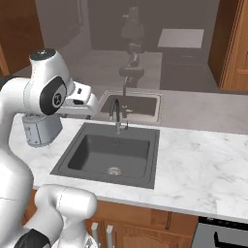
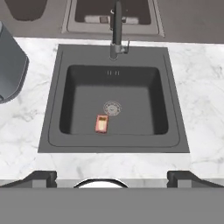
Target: Pick up the sponge and bar soap from the sink, and place them back in the cabinet, and close the cabinet doors.
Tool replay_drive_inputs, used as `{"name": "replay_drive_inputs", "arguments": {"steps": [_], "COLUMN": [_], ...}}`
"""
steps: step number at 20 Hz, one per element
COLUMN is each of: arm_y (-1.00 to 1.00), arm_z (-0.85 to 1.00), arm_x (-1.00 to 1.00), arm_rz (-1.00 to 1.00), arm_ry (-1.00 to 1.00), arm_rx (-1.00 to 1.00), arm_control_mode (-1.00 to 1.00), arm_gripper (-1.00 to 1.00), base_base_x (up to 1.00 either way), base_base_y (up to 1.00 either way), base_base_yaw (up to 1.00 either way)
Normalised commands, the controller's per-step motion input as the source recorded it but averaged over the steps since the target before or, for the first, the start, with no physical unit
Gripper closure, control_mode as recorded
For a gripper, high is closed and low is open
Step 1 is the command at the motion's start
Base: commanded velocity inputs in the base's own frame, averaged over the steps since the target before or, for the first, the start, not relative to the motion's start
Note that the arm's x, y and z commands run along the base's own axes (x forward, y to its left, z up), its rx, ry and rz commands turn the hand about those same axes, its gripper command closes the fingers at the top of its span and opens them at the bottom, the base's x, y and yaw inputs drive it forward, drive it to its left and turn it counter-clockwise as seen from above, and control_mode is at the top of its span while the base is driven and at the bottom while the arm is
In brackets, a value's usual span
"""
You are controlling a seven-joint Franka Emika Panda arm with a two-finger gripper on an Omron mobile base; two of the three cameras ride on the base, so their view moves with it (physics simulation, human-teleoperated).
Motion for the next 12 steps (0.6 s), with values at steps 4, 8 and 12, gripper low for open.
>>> {"name": "replay_drive_inputs", "arguments": {"steps": [4, 8, 12], "arm_y": [0.00, 0.00, 0.00], "arm_z": [-0.18, -0.17, -0.21], "arm_x": [0.56, 0.53, 0.38], "arm_rz": [0.00, 0.00, 0.00], "arm_ry": [0.00, 0.00, 0.00], "arm_rx": [0.00, 0.00, 0.00], "arm_control_mode": [-1.00, -1.00, -1.00], "arm_gripper": [-1.00, -1.00, -1.00], "base_base_x": [0.00, 0.00, 0.00], "base_base_y": [0.00, 0.00, 0.00], "base_base_yaw": [0.00, 0.00, 0.00]}}
